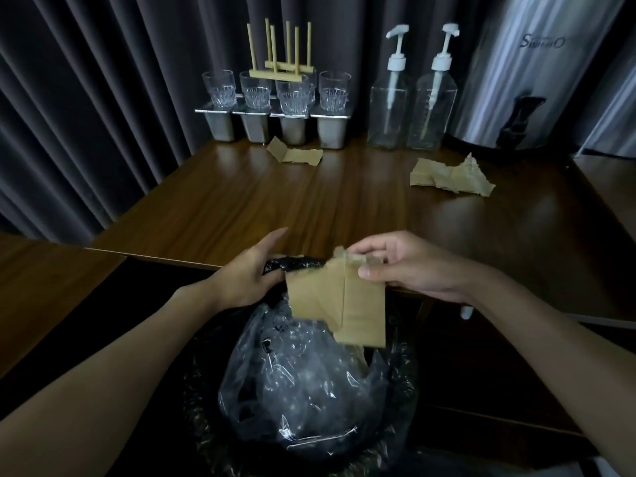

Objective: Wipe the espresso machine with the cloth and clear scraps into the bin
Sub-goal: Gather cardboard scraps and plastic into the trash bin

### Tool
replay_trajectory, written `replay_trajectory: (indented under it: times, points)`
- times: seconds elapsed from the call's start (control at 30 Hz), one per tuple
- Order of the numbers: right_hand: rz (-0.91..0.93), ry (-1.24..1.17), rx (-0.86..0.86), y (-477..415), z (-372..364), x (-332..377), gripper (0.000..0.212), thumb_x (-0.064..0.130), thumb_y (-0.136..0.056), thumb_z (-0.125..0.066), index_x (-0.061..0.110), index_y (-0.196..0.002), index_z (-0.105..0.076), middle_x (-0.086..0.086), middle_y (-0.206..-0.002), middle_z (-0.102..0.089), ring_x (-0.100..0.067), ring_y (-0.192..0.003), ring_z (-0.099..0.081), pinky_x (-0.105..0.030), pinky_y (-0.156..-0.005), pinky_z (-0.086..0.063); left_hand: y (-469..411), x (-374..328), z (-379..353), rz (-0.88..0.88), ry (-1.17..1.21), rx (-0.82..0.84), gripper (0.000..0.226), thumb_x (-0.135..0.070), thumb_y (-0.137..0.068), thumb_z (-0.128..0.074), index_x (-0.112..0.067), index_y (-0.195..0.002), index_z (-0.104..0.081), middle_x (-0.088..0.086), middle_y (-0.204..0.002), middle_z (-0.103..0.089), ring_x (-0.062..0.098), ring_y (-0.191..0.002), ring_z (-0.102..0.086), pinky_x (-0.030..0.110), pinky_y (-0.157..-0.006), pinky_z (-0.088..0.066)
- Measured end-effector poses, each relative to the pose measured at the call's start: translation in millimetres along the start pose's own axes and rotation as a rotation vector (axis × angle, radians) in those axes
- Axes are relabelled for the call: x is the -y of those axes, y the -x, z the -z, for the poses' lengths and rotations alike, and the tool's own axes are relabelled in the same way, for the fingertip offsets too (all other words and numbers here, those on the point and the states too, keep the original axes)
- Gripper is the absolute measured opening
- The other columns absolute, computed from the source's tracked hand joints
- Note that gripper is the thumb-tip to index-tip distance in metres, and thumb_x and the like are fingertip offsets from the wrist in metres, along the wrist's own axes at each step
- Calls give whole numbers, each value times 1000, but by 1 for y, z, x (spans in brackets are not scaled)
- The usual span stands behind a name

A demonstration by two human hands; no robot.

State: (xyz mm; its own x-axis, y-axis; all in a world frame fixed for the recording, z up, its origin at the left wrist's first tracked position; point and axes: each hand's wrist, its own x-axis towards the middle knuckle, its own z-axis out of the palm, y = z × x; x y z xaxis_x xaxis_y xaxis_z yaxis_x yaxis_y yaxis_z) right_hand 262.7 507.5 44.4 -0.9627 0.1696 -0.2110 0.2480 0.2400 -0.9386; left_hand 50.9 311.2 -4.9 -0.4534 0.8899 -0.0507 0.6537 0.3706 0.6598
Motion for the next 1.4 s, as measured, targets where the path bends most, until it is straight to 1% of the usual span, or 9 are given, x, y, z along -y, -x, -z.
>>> replay_trajectory:
  times: [0.2, 0.3, 0.4, 0.6, 0.8, 0.97, 1.1, 1.27, 1.4]
  points:
    - [37, 263, -156, -8, 21, -9, 29, 23, -94, -63, 21, -122, -62, 5, -110, -71, -6, -99, -66, -24, -86, -53, -2, -1, -1, 8, 0, -6, 78, -7, -95, -61, -25, -157, -16, -9, -141, -40, 0, -127, -41, -5, -83, -36]
    - [34, 384, -315, -24, 41, -29, 32, 25, -96, -59, 21, -127, -59, 5, -127, -60, -5, -118, -54, -29, -102, -44, -3, 4, -2, 37, 43, -1, 79, -8, -95, -62, -30, -156, -16, 4, -138, -56, 7, -124, -53, 0, -82, -44]
    - [-53, 493, -462, -42, 67, -44, 42, 27, -97, -56, 22, -138, -48, 0, -146, -44, -18, -135, -40, -33, -103, -37, -5, 3, 0, 49, 36, 0, 79, -10, -95, -62, -31, -156, -16, 6, -139, -55, 5, -124, -51, -1, -79, -43]
    - [-188, 690, -587, -75, 118, -56, 60, 26, -97, -56, 17, -150, -30, -6, -158, -26, -26, -143, -29, -43, -111, -33, -7, -1, 2, 58, 8, 8, 79, -11, -95, -62, -33, -155, -17, 4, -144, -50, 4, -126, -49, 5, -90, -39]
    - [-373, 956, -619, -95, 162, -74, 66, 51, -95, -44, 30, -151, -16, 1, -161, -14, -31, -145, -22, -58, -110, -29, -9, -3, 4, 66, 15, 26, 79, -11, -95, -62, -35, -154, -17, 2, -137, -55, 5, -128, -48, 19, -100, -41]
    - [-466, 910, -566, -98, 174, -84, 60, 50, -97, -41, 29, -149, -20, -8, -154, -29, -35, -139, -31, -59, -109, -27, -7, -2, 5, 72, 34, 44, 79, -11, -94, -63, -38, -153, -17, -6, -127, -61, 3, -119, -56, 17, -99, -44]
    - [-271, 1066, -709, -90, 164, -78, 42, 44, -98, -40, 20, -132, -45, -8, -124, -54, -32, -118, -49, -53, -101, -32, -7, -4, 4, 62, 49, 37, 78, -7, -94, -62, -37, -152, -19, -15, -116, -60, -12, -101, -56, 0, -81, -43]
    - [-203, 1035, -651, -85, 150, -76, 40, 44, -98, -43, 20, -128, -54, -6, -122, -50, -29, -114, -49, -49, -99, -35, -7, -3, 6, 61, 78, 43, 78, -8, -94, -62, -35, -153, -19, -7, -124, -61, -2, -112, -58, 13, -95, -48]
    - [-111, 905, -613, -86, 135, -71, 44, 46, -95, -50, 21, -131, -53, -1, -129, -50, -23, -118, -51, -45, -97, -45, -6, -2, 5, 39, 82, 41, 76, -6, -94, -61, -37, -151, -22, -13, -119, -61, -8, -106, -59, 7, -87, -48]
